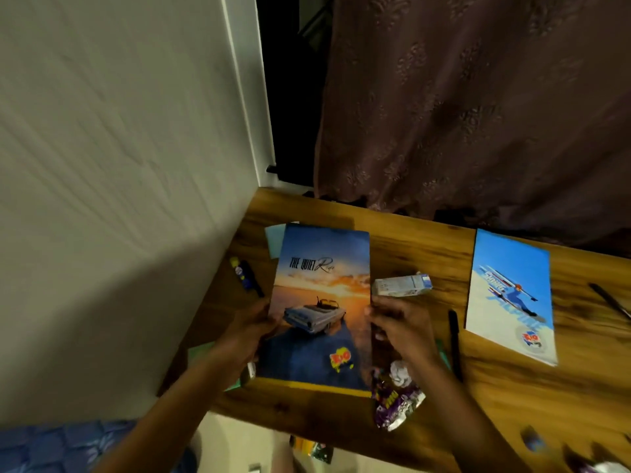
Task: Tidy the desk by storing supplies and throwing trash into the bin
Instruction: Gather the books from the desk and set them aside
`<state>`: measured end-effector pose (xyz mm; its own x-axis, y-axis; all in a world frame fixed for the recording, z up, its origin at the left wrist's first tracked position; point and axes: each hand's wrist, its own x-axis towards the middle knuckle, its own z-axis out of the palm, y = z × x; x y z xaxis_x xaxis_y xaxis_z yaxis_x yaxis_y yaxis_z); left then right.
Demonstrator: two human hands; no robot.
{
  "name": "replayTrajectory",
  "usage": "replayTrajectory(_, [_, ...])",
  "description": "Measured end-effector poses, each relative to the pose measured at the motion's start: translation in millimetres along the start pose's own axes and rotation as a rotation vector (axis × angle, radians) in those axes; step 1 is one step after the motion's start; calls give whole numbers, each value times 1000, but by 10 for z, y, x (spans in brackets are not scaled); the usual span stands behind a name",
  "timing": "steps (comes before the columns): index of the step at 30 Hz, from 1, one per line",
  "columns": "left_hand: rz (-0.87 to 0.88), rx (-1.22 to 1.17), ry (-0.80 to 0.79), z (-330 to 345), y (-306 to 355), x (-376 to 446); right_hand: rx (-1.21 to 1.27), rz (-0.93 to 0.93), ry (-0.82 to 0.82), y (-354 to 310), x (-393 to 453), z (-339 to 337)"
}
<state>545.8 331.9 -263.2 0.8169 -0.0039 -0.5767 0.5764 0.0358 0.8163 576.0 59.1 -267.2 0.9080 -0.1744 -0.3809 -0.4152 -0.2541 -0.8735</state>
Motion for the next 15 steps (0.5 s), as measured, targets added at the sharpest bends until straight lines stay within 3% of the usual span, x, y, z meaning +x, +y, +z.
replayTrajectory(9, [184, 558, 356, 259, -623, -57, -265, -33, 111, 816, -409, 118])
replayTrajectory(15, [255, 767, 442, 318, -800, -70, -295, -92, 96, 894, -376, 212])
